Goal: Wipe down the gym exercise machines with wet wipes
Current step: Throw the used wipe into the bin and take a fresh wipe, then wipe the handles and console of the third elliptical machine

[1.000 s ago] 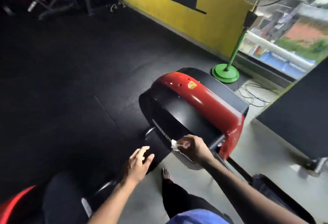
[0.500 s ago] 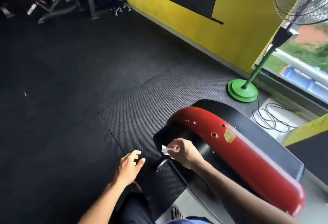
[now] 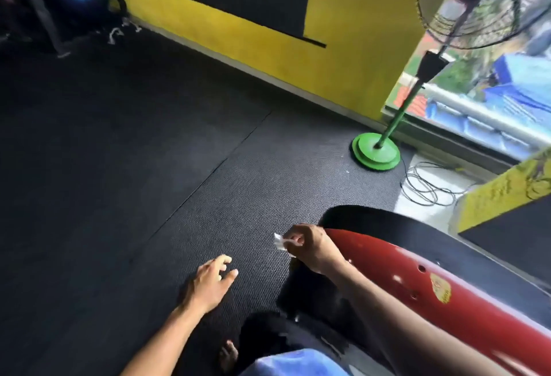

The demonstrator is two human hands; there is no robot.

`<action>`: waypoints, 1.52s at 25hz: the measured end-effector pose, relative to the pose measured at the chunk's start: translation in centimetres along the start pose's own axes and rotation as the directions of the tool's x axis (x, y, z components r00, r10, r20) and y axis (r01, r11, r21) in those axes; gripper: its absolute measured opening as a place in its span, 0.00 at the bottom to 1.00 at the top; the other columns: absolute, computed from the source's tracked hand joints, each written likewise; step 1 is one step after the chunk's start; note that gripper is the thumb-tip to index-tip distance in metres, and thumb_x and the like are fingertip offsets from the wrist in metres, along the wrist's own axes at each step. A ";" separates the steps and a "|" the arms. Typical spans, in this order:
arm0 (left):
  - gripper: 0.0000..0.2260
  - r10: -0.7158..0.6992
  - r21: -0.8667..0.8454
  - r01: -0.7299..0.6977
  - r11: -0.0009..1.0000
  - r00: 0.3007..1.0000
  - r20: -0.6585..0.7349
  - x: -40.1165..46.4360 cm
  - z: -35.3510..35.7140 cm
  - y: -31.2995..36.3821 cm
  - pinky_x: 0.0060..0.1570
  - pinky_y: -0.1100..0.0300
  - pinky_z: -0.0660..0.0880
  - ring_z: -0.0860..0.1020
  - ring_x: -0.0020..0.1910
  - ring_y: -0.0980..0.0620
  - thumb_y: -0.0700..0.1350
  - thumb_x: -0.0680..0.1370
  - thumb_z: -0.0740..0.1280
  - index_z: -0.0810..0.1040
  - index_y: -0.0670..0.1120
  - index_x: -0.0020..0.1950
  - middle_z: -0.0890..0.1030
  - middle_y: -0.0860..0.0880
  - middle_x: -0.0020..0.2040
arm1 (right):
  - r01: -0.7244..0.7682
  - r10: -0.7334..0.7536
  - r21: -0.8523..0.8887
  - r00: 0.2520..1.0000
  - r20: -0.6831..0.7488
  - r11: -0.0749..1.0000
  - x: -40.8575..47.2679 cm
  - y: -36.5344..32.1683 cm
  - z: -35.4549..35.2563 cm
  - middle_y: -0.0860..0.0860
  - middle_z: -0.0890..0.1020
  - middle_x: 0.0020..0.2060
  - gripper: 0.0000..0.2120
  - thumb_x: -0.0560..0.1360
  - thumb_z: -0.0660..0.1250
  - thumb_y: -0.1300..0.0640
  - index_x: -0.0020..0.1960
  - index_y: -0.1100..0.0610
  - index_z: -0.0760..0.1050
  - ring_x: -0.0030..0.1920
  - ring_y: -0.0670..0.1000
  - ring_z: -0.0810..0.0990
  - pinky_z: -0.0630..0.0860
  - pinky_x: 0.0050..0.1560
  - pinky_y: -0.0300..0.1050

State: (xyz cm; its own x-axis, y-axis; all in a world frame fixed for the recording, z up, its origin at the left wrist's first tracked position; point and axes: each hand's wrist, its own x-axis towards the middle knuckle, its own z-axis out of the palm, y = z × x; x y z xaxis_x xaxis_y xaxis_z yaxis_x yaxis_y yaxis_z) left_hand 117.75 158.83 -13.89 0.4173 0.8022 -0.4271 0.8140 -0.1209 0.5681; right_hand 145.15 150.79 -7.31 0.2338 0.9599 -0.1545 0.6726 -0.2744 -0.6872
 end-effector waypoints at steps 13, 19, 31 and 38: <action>0.17 0.312 0.416 -0.503 0.758 0.839 0.446 31.4 -6.0 18.0 0.49 0.59 0.77 0.81 0.54 0.59 0.62 0.82 0.64 0.74 0.61 0.70 0.79 0.60 0.62 | -0.411 0.493 0.301 0.821 -0.288 0.861 16.1 8.9 -7.6 0.45 0.84 0.42 0.15 0.70 0.68 0.40 0.47 0.50 0.84 0.44 0.44 0.81 0.75 0.45 0.43; 0.17 0.412 0.372 -0.662 0.651 0.719 0.559 43.1 -3.4 33.6 0.50 0.58 0.75 0.82 0.56 0.54 0.63 0.82 0.64 0.75 0.61 0.70 0.81 0.59 0.63 | -0.529 0.655 0.391 0.654 -0.378 0.754 18.9 14.6 -16.4 0.48 0.84 0.41 0.04 0.71 0.73 0.51 0.45 0.50 0.84 0.43 0.48 0.81 0.74 0.44 0.43; 0.15 0.411 0.140 -0.956 0.256 0.239 0.880 55.7 12.9 62.5 0.59 0.54 0.78 0.83 0.56 0.56 0.61 0.81 0.67 0.77 0.60 0.67 0.82 0.60 0.59 | -0.544 0.907 0.743 0.085 -0.412 0.389 21.4 29.4 -29.9 0.46 0.85 0.41 0.12 0.75 0.72 0.45 0.46 0.53 0.84 0.42 0.46 0.82 0.79 0.44 0.46; 0.16 0.277 -0.161 -0.985 -0.068 -0.174 0.945 46.6 26.8 76.8 0.57 0.53 0.79 0.84 0.54 0.53 0.59 0.81 0.68 0.77 0.56 0.68 0.84 0.55 0.60 | -0.392 0.846 0.905 -0.416 -0.334 0.164 10.3 31.2 -33.4 0.49 0.85 0.41 0.09 0.73 0.76 0.47 0.49 0.52 0.85 0.41 0.47 0.81 0.73 0.42 0.41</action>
State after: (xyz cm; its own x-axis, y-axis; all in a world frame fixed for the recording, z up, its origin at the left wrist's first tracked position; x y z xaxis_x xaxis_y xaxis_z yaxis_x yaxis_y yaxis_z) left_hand 210.53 171.28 -9.06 0.5348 -0.7254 -0.4333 -0.5314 -0.6875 0.4950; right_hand 192.00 150.24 -6.63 0.7059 -0.6508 -0.2797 -0.6167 -0.3703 -0.6947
